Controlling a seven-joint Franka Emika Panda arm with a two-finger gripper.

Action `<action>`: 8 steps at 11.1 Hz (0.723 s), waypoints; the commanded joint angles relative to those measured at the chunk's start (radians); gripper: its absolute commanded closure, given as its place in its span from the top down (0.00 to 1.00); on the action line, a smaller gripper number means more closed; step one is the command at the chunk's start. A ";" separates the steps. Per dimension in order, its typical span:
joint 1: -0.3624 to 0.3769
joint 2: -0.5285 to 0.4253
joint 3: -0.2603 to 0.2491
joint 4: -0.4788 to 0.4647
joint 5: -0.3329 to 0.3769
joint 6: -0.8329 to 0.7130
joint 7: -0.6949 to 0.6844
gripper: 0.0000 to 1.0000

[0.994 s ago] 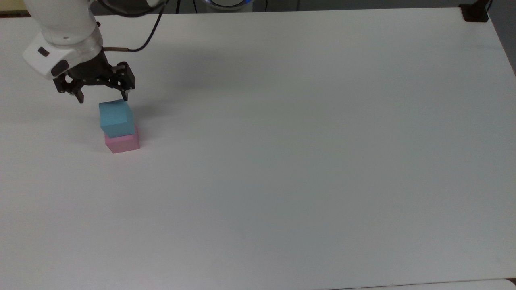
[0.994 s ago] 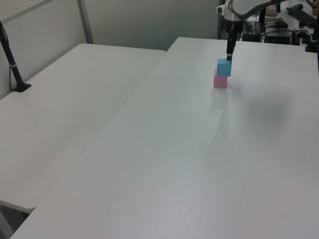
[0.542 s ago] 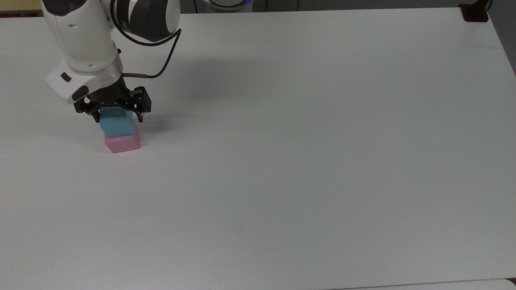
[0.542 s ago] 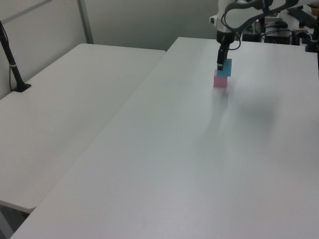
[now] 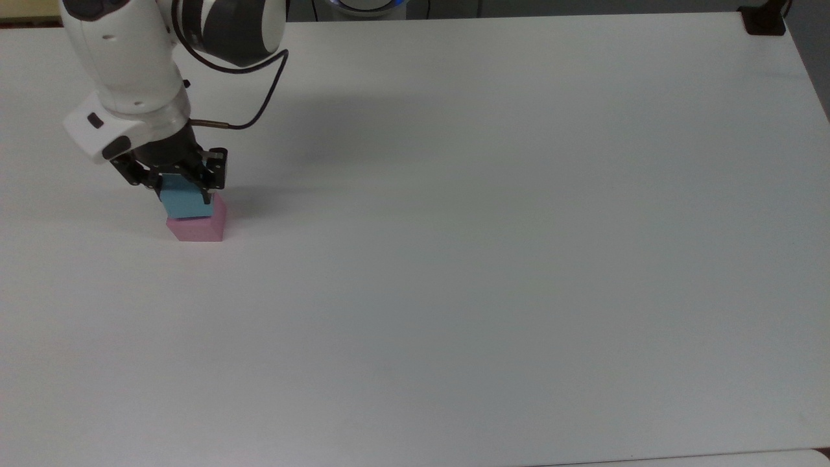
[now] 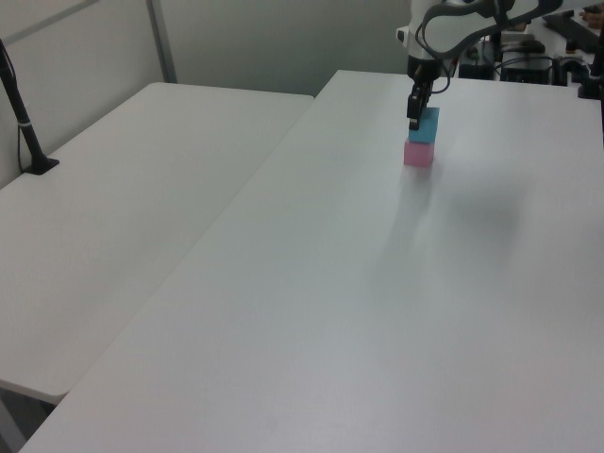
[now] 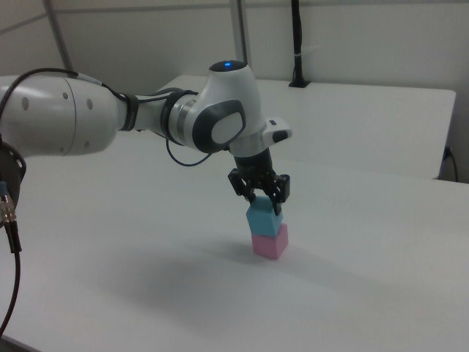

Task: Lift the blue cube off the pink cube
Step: 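Lower the open gripper onto the light-blue cube atop the pink cube, then carry the light-blue cube sideways off the pink cube and lower it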

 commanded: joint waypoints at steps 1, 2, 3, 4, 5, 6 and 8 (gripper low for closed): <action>-0.049 -0.032 -0.001 -0.011 -0.004 0.008 -0.036 0.54; -0.077 -0.032 -0.001 -0.011 -0.006 0.010 -0.059 0.54; -0.111 -0.031 -0.001 -0.010 -0.006 0.011 -0.072 0.54; -0.147 -0.019 -0.001 0.009 -0.003 0.011 -0.091 0.54; -0.177 0.004 -0.001 0.022 -0.003 0.011 -0.107 0.54; -0.200 0.015 -0.001 0.038 -0.003 0.013 -0.113 0.54; -0.227 0.049 -0.001 0.039 -0.004 0.015 -0.136 0.54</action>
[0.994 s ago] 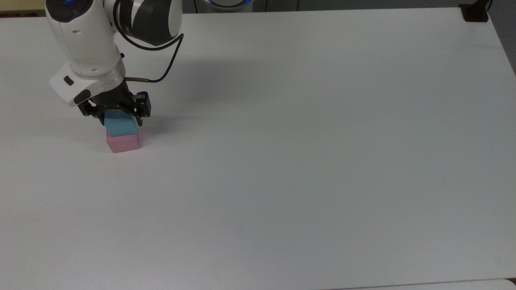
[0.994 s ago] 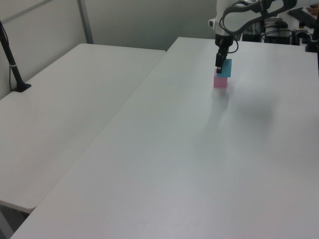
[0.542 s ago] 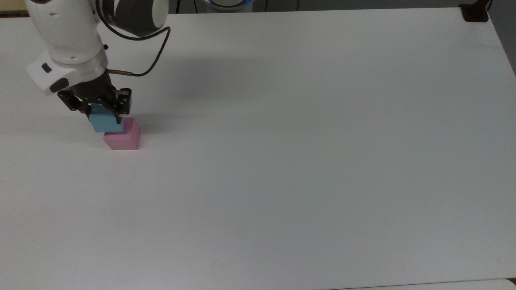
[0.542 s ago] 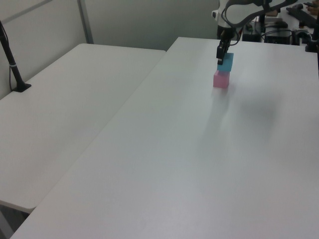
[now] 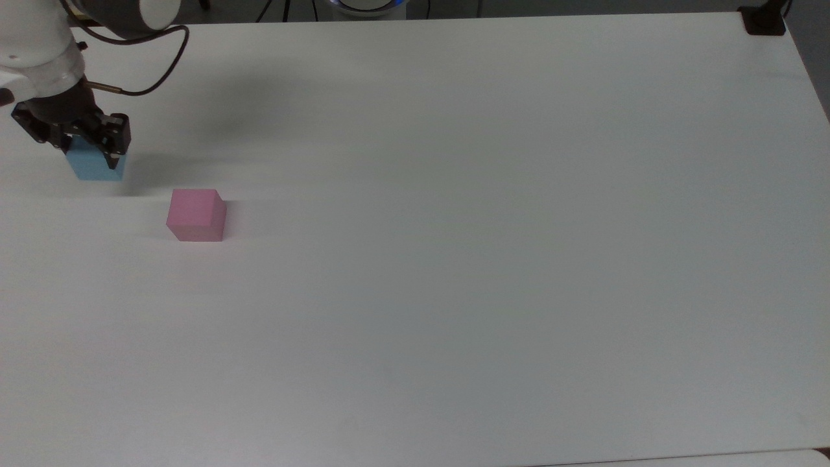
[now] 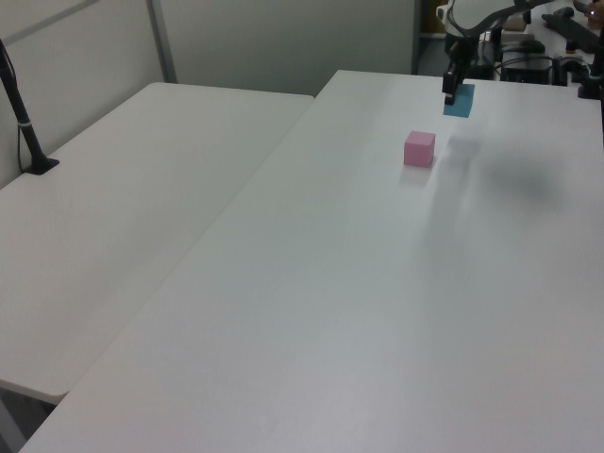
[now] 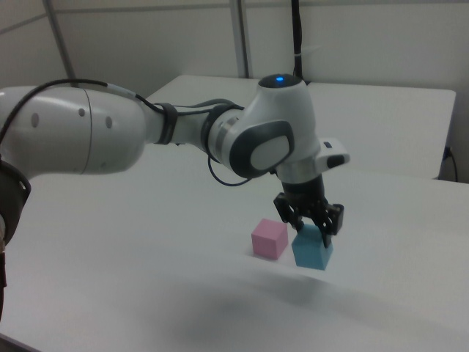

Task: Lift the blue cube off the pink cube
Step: 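Carry the light-blue cube sideways off the pink cube and lower it, then open the gripper to release the light-blue cube on the table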

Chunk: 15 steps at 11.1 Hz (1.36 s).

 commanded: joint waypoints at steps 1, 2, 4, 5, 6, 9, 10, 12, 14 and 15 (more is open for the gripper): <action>-0.020 0.062 0.004 0.024 -0.005 0.014 -0.032 0.56; -0.020 0.080 0.004 0.024 -0.006 0.014 -0.033 0.58; -0.020 0.111 0.004 0.032 -0.011 0.017 -0.045 0.57; -0.026 0.112 0.004 0.032 -0.011 0.018 -0.056 0.57; -0.028 0.117 0.004 0.032 -0.011 0.018 -0.061 0.60; -0.033 0.116 0.004 0.032 -0.008 0.018 -0.053 1.00; -0.033 0.108 0.004 0.032 -0.005 0.016 -0.048 1.00; -0.031 0.064 0.004 0.032 0.001 0.013 -0.044 1.00; -0.031 -0.004 0.004 0.026 0.006 0.002 -0.042 1.00; -0.029 -0.051 0.004 0.021 0.012 -0.016 -0.039 1.00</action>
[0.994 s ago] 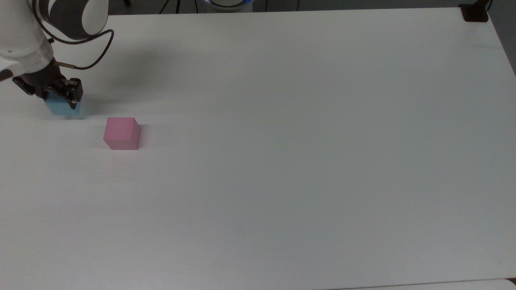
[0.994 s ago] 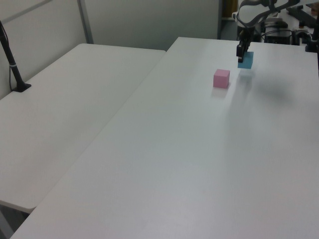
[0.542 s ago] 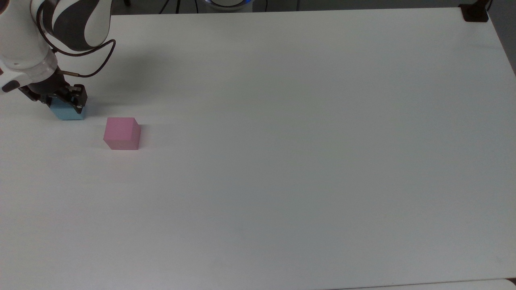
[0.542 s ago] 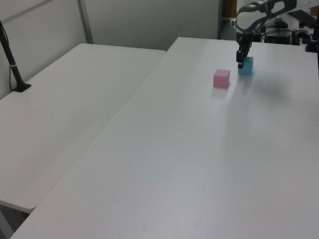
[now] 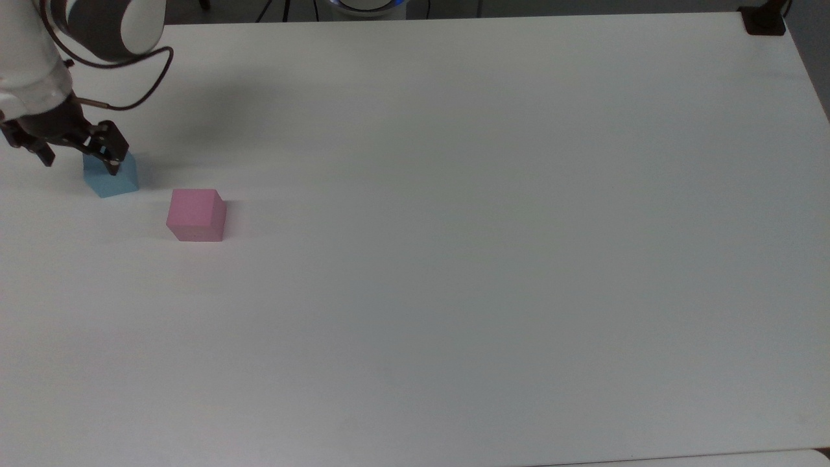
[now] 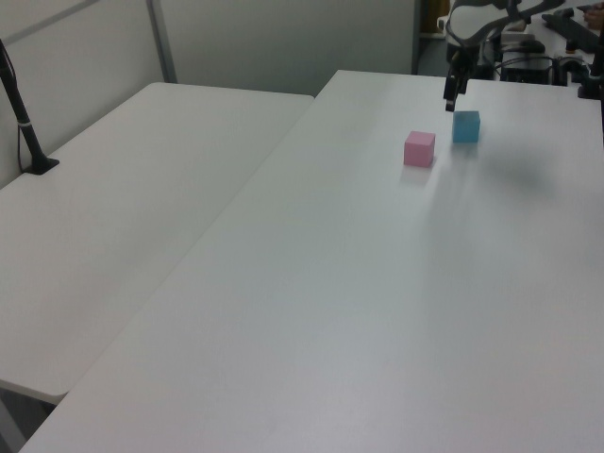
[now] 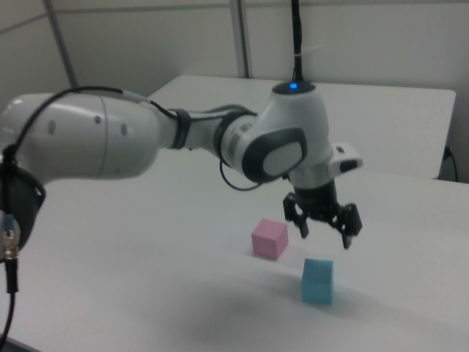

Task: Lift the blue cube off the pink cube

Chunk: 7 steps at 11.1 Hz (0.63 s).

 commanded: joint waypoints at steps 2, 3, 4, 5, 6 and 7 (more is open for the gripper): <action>0.035 -0.208 0.002 -0.034 0.032 -0.142 0.078 1.00; 0.072 -0.260 0.001 -0.034 0.031 -0.202 0.136 1.00; 0.097 -0.306 0.001 -0.031 0.032 -0.283 0.219 1.00; 0.133 -0.352 0.002 -0.033 0.031 -0.364 0.288 1.00; 0.175 -0.389 -0.007 -0.036 0.032 -0.405 0.344 1.00; 0.210 -0.414 -0.008 -0.036 0.034 -0.443 0.385 1.00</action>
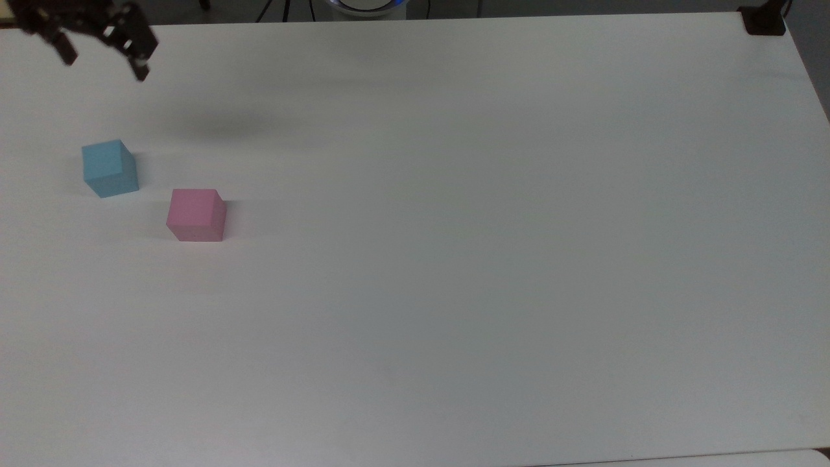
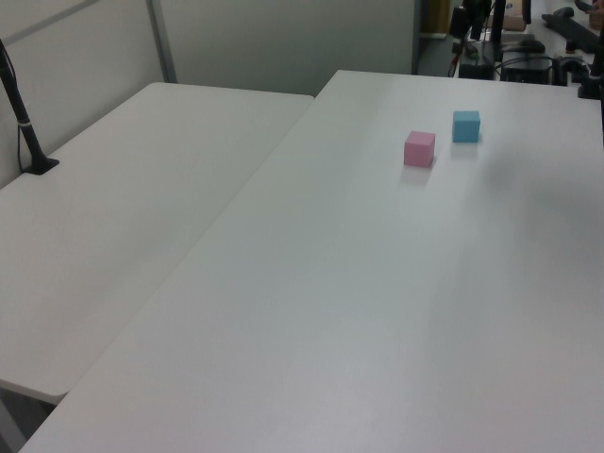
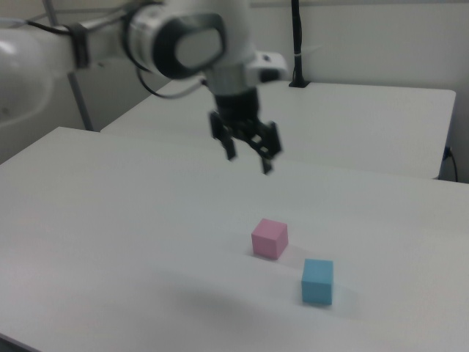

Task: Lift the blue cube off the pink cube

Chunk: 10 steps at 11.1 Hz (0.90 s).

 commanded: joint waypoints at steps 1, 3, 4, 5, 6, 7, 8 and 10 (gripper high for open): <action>0.119 -0.110 -0.019 -0.043 0.014 -0.111 0.150 1.00; 0.191 -0.157 -0.027 -0.069 0.014 -0.120 0.236 1.00; 0.213 -0.177 -0.031 -0.086 0.014 -0.123 0.235 1.00; 0.231 -0.185 -0.031 -0.092 0.012 -0.120 0.224 1.00; 0.236 -0.184 -0.030 -0.086 0.009 -0.113 0.217 1.00; 0.240 -0.184 -0.022 -0.086 0.000 -0.111 0.166 1.00; 0.242 -0.184 -0.021 -0.086 0.002 -0.113 0.116 1.00; 0.257 -0.181 -0.021 -0.086 0.006 -0.111 0.120 1.00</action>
